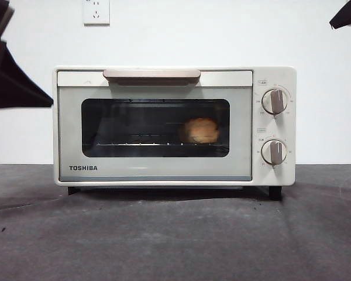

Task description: The left arm flap open the oven, the right arm pick bread and place it into oven, the left arm flap close the oven

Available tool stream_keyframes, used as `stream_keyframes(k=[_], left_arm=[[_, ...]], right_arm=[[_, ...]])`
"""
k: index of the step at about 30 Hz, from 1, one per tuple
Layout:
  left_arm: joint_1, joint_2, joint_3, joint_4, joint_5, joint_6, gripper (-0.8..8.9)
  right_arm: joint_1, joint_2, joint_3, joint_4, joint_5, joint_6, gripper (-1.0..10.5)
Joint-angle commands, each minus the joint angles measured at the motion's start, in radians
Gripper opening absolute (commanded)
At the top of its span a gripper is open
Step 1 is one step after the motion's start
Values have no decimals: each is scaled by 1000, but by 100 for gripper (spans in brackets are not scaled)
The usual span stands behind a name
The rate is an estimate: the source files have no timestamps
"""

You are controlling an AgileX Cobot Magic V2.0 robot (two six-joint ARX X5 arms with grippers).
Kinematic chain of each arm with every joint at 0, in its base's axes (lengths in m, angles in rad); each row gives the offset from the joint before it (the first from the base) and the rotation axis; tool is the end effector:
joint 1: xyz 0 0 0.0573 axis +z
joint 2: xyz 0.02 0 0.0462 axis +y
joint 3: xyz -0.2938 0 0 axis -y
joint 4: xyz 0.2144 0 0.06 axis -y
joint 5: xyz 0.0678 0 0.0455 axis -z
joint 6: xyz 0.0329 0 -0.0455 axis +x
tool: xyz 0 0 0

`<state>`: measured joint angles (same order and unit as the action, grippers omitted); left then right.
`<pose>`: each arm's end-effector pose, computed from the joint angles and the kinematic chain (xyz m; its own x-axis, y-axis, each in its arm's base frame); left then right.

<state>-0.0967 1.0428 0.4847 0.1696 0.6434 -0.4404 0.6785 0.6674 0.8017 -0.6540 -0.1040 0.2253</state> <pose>0.1700 -0.0363 0.2590 0.6791 -0.6686 -0.3031 0.4090 0.6874 -0.6001 0.0609 0.0534 0.3236 0.6069 0.6226 -0.4939 -0.5905 0.7692 0.2442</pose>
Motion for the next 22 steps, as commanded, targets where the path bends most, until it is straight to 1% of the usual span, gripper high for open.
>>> stream_keyframes(k=[1,5,9,13,18,22], left_arm=[[-21,-60,67,-153,-51,128,16],[-54,-142,157,-349,-132,218,16],[-84,-204,246,-497,-187,271,16],[-111,-254,327,-629,-240,315,16],[-134,-295,409,-777,-256,362,16],[-146,-325,444,-846,-256,377,16]], right_arm=[[5,4,18,23,4,10,442],[5,5,18,31,9,10,442],[5,5,18,33,33,10,442],[5,5,18,34,35,10,442],[5,5,18,34,55,8,442],[5,5,18,34,56,8,442]])
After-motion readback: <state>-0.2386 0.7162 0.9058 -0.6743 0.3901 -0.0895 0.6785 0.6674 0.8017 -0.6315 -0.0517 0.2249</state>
